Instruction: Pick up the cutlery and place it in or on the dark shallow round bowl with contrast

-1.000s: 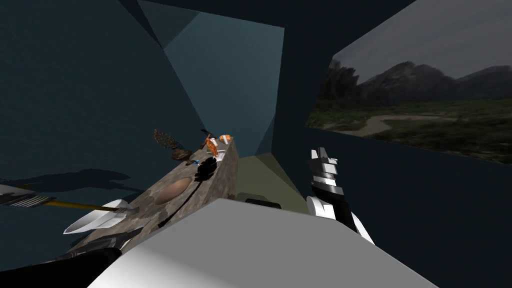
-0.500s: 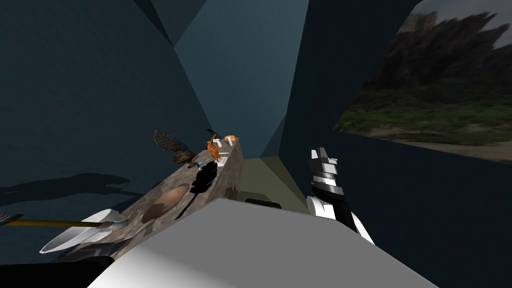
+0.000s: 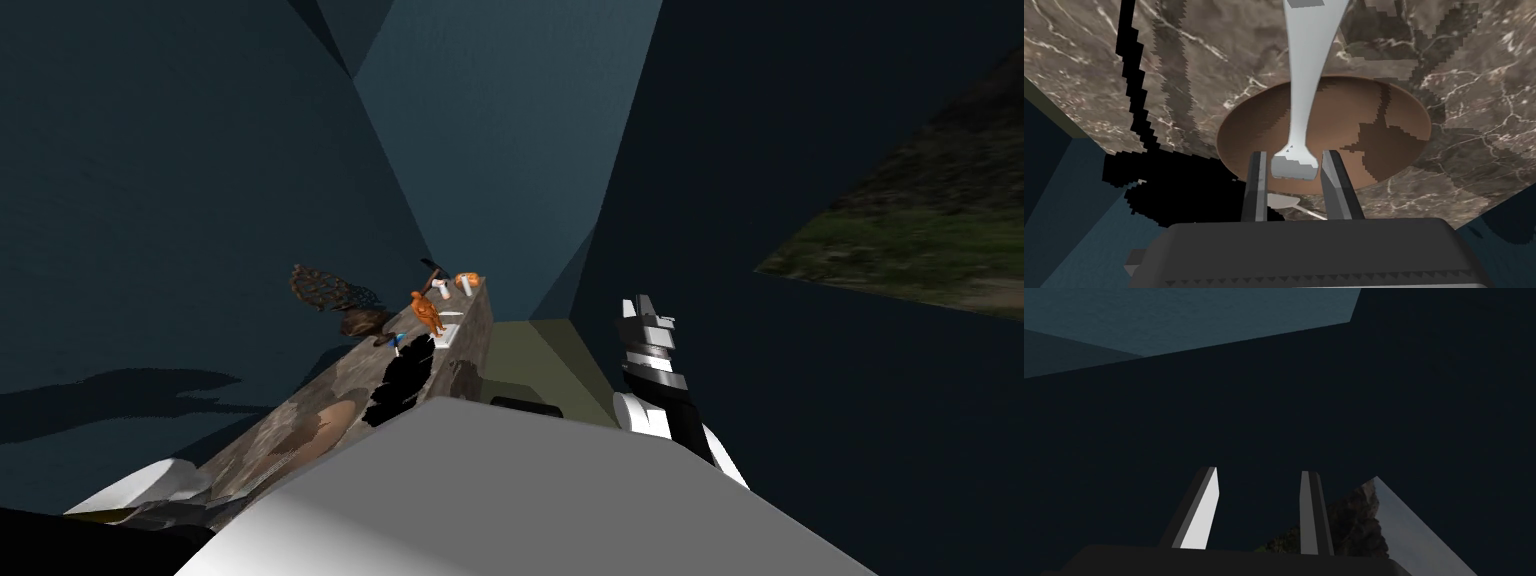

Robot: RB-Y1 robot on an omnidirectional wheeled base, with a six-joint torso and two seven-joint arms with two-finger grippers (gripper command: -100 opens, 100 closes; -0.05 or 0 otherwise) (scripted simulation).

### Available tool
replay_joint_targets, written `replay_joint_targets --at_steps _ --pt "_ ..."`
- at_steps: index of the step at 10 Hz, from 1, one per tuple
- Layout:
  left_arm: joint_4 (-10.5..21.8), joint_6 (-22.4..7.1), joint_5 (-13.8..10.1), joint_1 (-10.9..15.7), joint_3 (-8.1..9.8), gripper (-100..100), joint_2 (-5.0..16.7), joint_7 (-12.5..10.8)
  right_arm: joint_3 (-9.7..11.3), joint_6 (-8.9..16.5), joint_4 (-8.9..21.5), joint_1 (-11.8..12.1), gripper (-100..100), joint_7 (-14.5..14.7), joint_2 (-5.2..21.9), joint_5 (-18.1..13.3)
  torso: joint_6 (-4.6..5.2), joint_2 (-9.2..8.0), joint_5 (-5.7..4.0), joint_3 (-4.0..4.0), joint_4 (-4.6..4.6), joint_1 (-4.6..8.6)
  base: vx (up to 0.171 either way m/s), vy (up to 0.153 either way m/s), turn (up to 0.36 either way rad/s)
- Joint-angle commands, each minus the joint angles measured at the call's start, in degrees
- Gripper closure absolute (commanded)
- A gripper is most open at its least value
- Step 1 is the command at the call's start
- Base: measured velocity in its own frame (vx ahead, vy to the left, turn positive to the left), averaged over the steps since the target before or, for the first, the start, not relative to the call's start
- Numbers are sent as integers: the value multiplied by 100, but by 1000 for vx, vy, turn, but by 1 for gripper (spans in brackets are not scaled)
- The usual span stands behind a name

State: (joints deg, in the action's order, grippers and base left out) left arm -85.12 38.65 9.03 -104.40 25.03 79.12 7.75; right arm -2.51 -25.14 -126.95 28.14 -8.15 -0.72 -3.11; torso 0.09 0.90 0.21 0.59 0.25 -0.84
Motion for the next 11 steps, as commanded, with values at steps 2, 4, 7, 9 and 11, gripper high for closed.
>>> replay_joint_targets --at_steps 2,4,7,9,11 --pt "-16 172 -7 -264 -20 100 207 101 0 0 0 0 0 0 0 0 1 -7 -2 -4 -2 2 225 94 125" --pt "-40 250 -11 -399 -48 100 318 173 0 0 0 -1 0 0 1 0 3 -17 7 -10 -4 -30 189 108 74" --pt "-4 233 -14 -338 -52 -100 285 148 1 0 0 -3 0 0 -1 0 4 -87 1 -50 -21 6 32 17 0" --pt "-5 233 -14 -338 -52 -100 286 148 1 1 0 -4 0 0 -1 0 3 -104 -1 -61 -25 13 0 0 0" --pt "-5 233 -14 -338 -52 0 286 148 1 1 0 -4 0 0 -1 0 3 -107 -2 -63 -26 14 0 0 0"
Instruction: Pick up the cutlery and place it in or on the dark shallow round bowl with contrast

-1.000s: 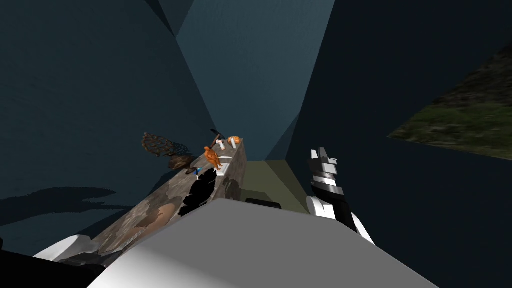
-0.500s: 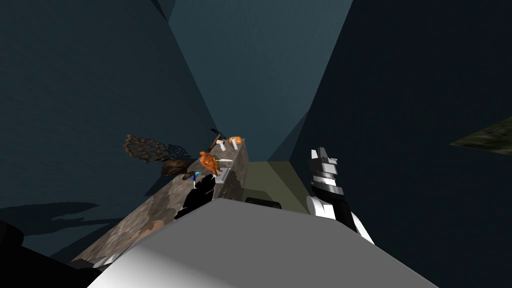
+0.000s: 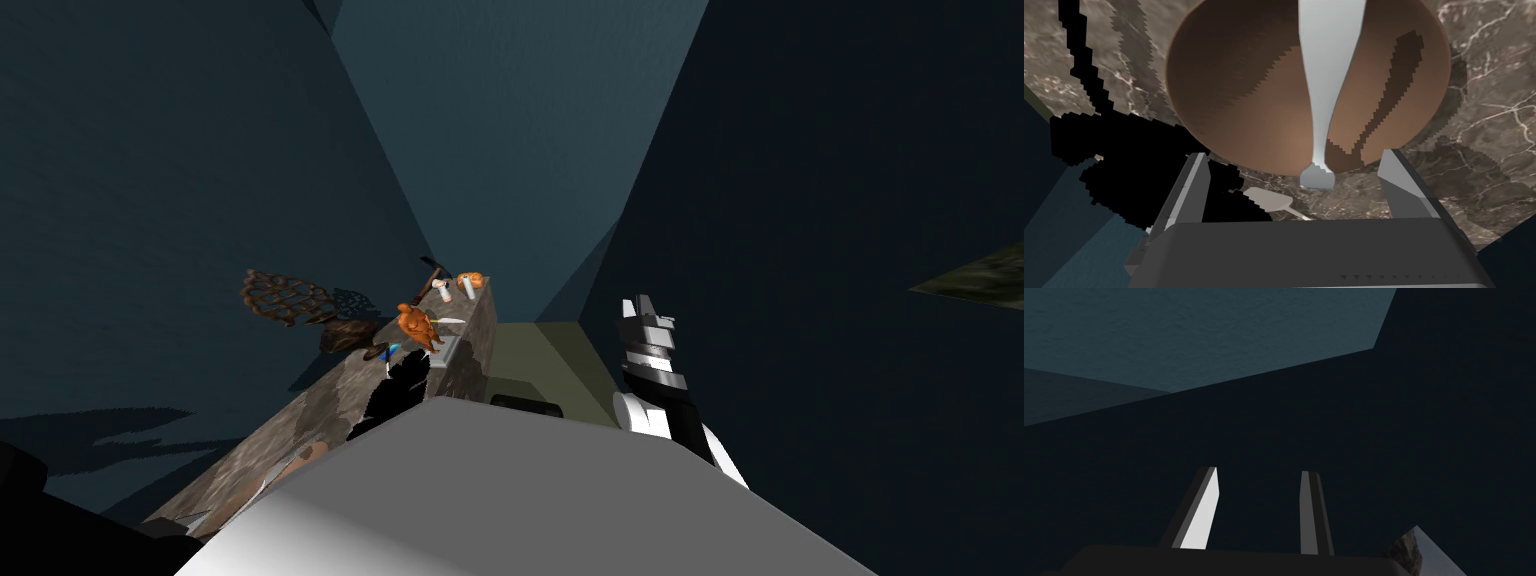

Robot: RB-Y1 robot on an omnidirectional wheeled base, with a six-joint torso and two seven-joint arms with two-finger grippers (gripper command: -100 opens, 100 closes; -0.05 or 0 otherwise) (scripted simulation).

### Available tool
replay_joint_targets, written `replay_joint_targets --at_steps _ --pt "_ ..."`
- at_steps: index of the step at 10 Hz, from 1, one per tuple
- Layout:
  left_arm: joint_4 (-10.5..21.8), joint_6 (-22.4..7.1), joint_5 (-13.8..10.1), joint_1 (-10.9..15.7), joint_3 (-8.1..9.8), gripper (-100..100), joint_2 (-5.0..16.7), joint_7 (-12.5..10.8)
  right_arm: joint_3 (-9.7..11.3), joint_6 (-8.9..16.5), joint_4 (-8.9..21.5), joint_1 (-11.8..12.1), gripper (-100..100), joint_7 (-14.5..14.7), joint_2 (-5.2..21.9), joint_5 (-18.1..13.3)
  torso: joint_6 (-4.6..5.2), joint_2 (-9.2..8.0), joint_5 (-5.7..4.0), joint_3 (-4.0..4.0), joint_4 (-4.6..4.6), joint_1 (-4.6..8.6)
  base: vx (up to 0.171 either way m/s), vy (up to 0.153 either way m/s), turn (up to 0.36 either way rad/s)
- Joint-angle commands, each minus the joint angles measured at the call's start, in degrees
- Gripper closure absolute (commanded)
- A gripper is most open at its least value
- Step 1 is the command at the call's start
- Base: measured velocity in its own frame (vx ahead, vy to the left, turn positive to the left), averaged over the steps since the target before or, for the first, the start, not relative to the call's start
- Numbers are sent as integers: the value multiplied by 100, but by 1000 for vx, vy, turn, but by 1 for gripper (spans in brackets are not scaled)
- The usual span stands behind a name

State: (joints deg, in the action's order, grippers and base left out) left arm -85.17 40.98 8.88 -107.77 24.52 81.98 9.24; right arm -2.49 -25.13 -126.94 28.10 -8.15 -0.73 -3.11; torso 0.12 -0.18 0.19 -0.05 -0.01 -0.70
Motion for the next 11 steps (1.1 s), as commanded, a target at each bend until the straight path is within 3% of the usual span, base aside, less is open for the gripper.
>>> replay_joint_targets --at_steps 1,9,10,11 --pt "82 200 -34 -255 225 -100 -70 13 0 0 0 0 0 0 0 0 0 0 0 0 0 0 7 -25 -35" --pt "409 998 -170 -1274 1126 -100 -348 65 0 0 0 0 0 0 0 0 0 4 -4 2 1 14 11 -34 -29" --pt "363 918 -157 -1206 1062 -100 -332 62 0 0 0 0 0 0 0 0 0 4 -4 3 1 15 4 -14 -3" --pt "358 931 -158 -1225 1083 0 -337 59 0 0 0 0 0 0 0 0 0 2 -2 1 0 8 0 0 0"
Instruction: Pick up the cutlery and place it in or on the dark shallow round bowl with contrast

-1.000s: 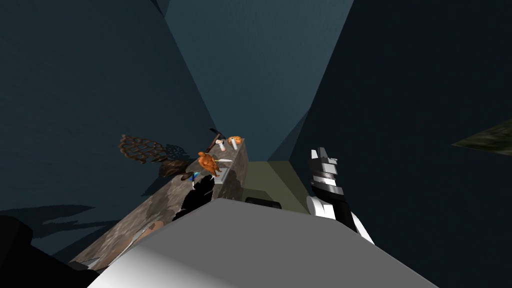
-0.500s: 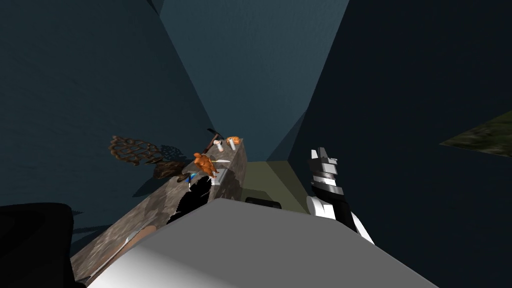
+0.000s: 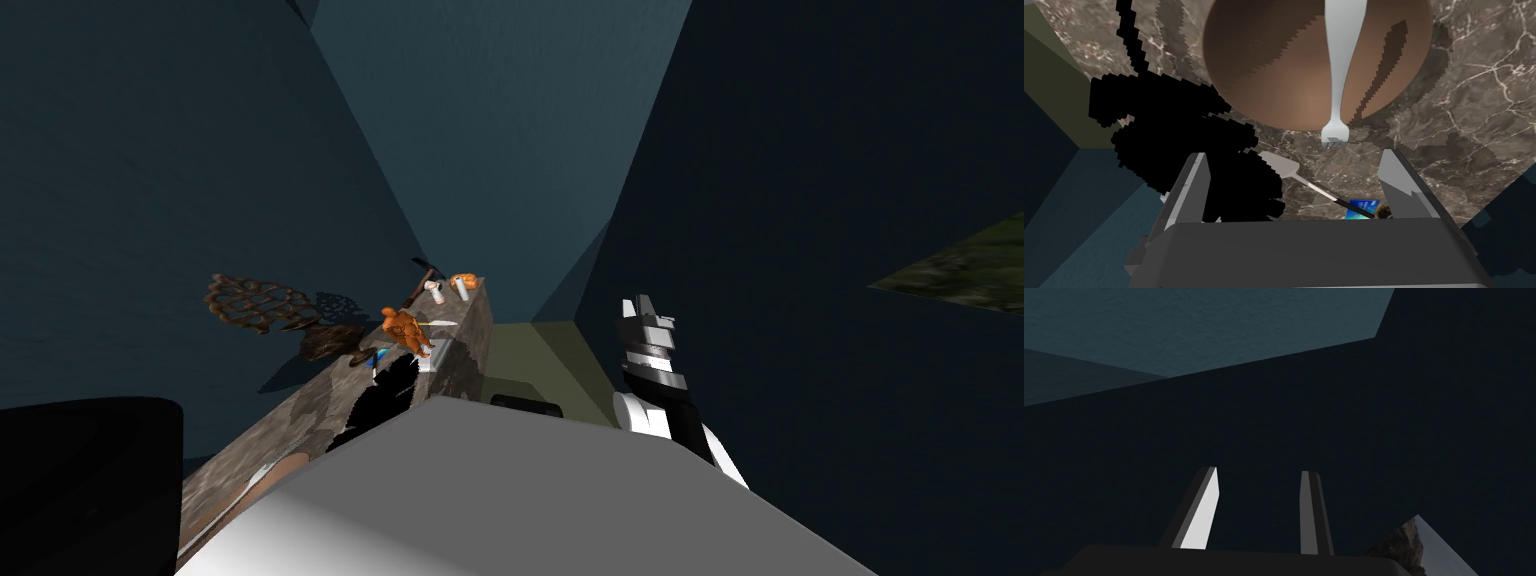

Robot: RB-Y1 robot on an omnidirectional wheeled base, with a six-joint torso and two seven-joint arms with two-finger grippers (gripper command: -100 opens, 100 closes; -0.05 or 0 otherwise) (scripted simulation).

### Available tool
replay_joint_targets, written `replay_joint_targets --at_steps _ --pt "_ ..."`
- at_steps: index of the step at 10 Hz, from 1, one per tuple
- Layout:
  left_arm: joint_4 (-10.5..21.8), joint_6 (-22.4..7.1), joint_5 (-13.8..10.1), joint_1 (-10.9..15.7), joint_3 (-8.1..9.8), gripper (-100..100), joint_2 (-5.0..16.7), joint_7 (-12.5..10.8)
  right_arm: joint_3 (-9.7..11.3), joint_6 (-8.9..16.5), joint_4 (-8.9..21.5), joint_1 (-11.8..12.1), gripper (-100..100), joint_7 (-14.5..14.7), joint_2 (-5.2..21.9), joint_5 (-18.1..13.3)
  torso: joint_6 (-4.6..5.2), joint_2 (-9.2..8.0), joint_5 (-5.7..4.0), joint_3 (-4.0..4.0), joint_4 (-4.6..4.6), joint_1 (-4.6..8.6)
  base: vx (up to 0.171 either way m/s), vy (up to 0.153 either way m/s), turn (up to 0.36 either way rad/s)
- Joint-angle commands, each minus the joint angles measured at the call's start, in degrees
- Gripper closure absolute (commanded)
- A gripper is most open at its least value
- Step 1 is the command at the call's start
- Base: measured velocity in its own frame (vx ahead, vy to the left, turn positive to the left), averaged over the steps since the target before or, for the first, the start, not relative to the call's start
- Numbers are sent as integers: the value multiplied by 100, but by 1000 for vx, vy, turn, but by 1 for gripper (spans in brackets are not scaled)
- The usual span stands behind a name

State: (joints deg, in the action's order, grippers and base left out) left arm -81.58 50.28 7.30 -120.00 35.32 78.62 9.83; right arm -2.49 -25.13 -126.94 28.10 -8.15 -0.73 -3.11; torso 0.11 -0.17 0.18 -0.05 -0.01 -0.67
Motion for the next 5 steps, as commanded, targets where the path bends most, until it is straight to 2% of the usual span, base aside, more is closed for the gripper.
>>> replay_joint_targets --at_steps 1,5 --pt "0 0 0 0 0 0 0 0 0 0 0 0 0 0 0 0 0 0 0 0 0 0 0 0 0" --pt "0 0 0 0 0 0 0 0 0 0 0 0 0 0 0 0 0 -1 1 -1 0 -3 0 0 0"
